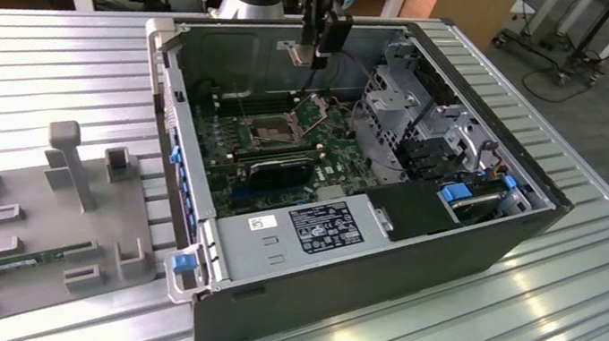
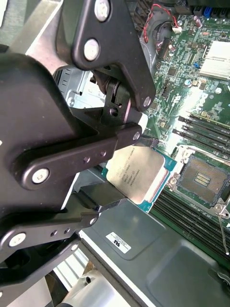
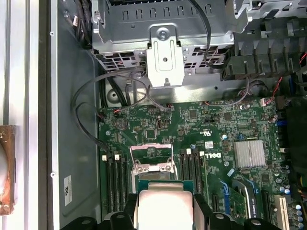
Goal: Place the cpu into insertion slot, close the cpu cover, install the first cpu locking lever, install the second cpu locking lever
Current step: 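Place the cpu into insertion slot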
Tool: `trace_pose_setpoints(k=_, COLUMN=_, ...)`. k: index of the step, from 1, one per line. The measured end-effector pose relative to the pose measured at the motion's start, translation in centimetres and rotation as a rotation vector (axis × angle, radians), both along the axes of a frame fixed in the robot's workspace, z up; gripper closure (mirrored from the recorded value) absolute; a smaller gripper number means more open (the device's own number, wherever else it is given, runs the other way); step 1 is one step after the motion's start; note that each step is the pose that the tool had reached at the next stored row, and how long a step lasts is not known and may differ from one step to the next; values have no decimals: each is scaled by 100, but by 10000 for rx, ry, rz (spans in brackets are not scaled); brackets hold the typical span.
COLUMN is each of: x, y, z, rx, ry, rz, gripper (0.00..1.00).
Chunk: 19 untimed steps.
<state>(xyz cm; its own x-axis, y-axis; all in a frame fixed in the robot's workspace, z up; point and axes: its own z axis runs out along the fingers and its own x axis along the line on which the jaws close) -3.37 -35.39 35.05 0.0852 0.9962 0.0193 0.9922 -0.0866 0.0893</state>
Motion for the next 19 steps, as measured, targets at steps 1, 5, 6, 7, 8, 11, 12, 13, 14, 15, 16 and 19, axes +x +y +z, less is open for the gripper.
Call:
trace_pose_setpoints(k=1, x=0, y=0, z=0, rx=0, ry=0, rz=-1, gripper=46)
trace_pose_setpoints(k=5, x=0, y=0, z=0, rx=0, ry=0, rz=-14, gripper=46)
trace_pose_setpoints(k=6, x=0, y=0, z=0, rx=0, ry=0, rz=-44, gripper=46)
trace_pose_setpoints(k=7, x=0, y=0, z=-1, rx=1, ry=-1, rz=-101, gripper=46)
trace_pose_setpoints(k=8, x=0, y=0, z=-1, rx=0, ry=0, rz=-159, gripper=46)
trace_pose_setpoints(k=11, x=0, y=0, z=-1, rx=0, ry=0, rz=-252, gripper=46)
trace_pose_setpoints(k=12, x=0, y=0, z=-1, rx=0, ry=0, rz=-254, gripper=46)
trace_pose_setpoints(k=13, x=0, y=0, z=-2, rx=1, ry=-1, rz=-256, gripper=46)
trace_pose_setpoints(k=14, x=0, y=0, z=-1, rx=0, ry=0, rz=-257, gripper=46)
trace_pose_setpoints(k=15, x=0, y=0, z=-1, rx=-1, ry=0, rz=-258, gripper=46)
trace_pose_setpoints(k=16, x=0, y=0, z=-1, rx=0, ry=0, rz=-258, gripper=46)
trace_pose_setpoints(k=19, x=0, y=0, z=-3, rx=-2, ry=1, rz=-132, gripper=46)
